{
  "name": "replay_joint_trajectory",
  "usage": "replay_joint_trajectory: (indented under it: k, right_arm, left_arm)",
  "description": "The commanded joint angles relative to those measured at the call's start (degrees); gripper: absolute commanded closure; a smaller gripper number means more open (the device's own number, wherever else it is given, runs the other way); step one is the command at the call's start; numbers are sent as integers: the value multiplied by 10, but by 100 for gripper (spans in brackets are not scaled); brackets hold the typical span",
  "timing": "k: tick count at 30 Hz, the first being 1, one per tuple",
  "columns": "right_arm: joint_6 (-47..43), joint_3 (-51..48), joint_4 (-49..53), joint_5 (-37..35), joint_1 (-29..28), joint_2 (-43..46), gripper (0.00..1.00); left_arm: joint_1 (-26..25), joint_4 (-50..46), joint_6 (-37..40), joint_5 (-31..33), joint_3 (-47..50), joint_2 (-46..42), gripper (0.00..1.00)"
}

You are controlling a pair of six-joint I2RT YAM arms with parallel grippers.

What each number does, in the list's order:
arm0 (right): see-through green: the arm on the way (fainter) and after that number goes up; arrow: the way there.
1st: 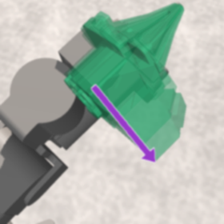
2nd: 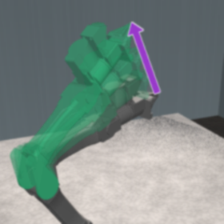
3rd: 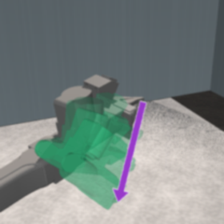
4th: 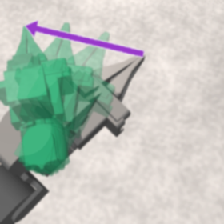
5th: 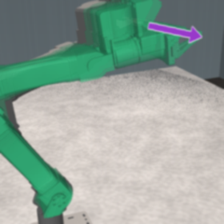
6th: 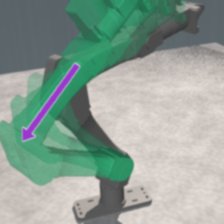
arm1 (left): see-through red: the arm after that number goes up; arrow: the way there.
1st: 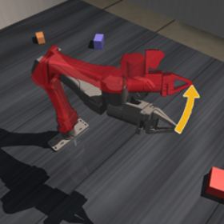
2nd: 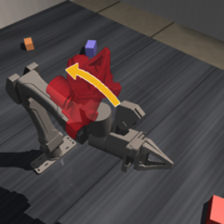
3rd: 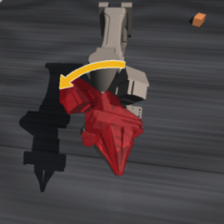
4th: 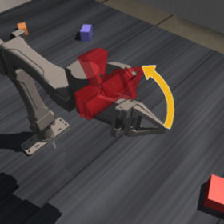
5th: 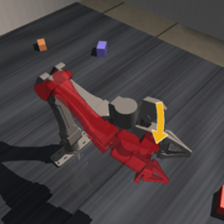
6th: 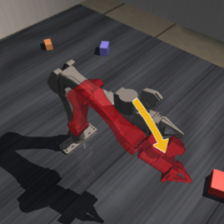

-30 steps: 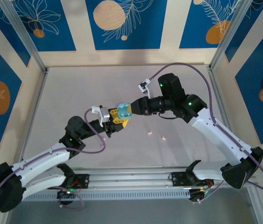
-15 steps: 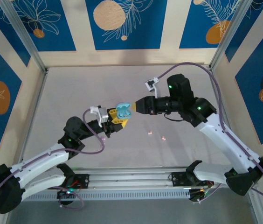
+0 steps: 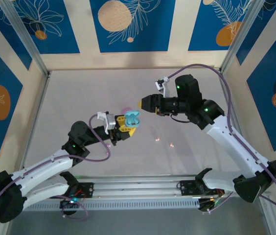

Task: Insert wireless bluetooth earbuds into charging case

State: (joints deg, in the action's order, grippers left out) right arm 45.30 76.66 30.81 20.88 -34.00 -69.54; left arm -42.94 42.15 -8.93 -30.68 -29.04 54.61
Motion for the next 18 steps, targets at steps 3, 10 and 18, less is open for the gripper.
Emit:
replay_joint_trajectory:
  k: [3, 10, 18]
  right_arm:
    - [-14, 31, 37, 37, -12, -22, 44]
    - [-37, 3, 40, 93, -19, -5, 45]
    - [56, -104, -103, 191, -2, 39, 44]
  left_arm:
    - [-7, 11, -1, -8, -20, -2, 76]
    - [-7, 34, -6, 15, -15, 2, 76]
    - [-7, 48, -13, 12, -14, 2, 76]
